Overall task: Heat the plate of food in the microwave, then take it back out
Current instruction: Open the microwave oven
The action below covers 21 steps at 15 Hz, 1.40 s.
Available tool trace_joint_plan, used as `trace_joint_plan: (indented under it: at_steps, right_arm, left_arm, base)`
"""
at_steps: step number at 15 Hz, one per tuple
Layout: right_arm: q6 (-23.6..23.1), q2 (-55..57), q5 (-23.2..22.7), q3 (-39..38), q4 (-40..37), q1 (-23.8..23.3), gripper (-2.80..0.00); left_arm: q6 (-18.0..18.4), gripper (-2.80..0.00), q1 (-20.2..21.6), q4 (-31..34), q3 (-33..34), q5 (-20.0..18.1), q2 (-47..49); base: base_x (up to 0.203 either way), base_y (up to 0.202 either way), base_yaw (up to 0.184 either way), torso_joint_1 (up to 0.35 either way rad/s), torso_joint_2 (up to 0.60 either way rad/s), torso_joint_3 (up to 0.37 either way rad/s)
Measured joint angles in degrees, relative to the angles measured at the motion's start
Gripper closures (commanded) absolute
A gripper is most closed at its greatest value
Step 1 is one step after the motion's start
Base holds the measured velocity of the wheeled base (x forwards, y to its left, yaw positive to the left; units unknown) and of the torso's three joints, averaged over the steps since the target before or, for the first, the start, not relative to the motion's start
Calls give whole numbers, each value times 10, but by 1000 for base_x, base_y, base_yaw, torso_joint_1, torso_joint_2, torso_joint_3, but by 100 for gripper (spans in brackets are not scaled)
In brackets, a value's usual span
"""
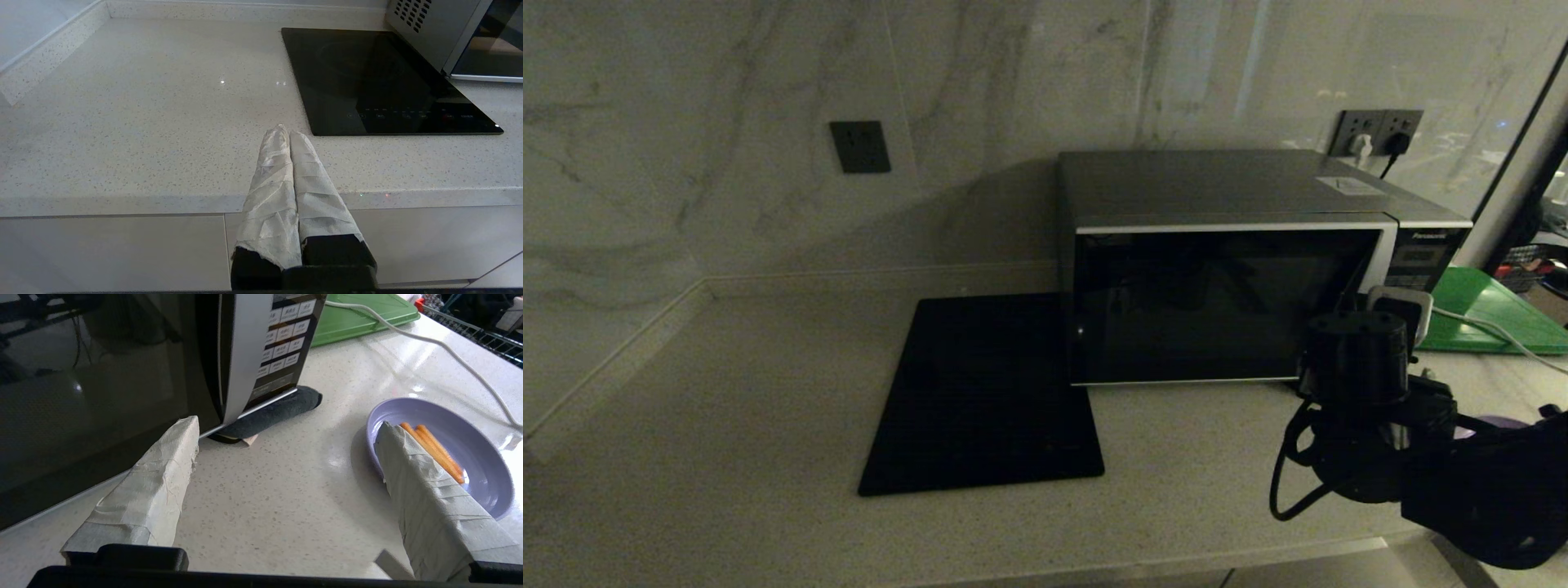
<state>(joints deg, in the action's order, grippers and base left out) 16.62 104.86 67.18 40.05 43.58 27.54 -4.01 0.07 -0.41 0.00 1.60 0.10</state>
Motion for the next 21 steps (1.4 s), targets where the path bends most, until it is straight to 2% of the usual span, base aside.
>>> trace_joint_plan:
  at_steps: [5,14,21]
  right_arm:
    - [-1,59,15,28,39,-7,-280]
    - [-31,92,10,89,42,-72,-280]
    - [-39,114,9,112,43,-89,-280]
  left_arm:
    - [0,0,0,0,0,0,0]
    - [0,0,0,0,0,0,0]
    - [0,0,0,0,0,0,0]
  base:
    - [0,0,0,0,0,0]
    - [0,0,0,0,0,0]
    - [0,0,0,0,0,0]
